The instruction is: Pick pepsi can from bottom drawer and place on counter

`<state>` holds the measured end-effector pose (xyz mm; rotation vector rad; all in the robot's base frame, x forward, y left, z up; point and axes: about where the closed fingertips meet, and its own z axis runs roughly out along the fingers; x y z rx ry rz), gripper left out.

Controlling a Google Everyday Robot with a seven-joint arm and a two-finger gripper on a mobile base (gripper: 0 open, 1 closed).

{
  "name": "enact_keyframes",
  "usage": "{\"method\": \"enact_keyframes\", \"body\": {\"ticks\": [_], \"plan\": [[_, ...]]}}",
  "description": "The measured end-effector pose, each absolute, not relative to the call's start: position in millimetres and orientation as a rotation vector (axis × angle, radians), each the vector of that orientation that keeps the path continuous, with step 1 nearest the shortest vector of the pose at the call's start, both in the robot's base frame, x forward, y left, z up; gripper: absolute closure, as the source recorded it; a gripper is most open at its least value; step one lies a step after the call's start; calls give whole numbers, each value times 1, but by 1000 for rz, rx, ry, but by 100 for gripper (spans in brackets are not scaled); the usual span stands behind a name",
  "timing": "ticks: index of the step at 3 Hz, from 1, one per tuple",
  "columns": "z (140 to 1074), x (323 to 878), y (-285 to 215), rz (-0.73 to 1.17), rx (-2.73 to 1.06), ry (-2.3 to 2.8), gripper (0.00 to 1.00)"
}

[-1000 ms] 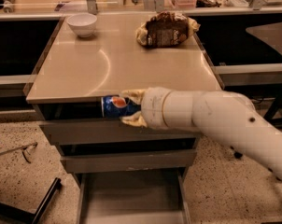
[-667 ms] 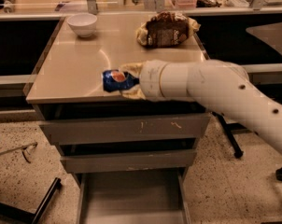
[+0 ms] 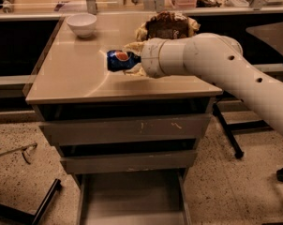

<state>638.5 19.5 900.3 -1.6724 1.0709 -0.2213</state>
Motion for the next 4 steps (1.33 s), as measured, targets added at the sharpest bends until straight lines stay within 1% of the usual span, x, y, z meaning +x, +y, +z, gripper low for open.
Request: {"method": "enact_keyframes", "body": {"ticks": [1, 3, 4], "plan": [[887, 655, 21, -122, -1704, 1133, 100], [856, 661, 32, 68, -1791, 1179, 100], [854, 660, 33, 73, -1795, 1180, 100]]}}
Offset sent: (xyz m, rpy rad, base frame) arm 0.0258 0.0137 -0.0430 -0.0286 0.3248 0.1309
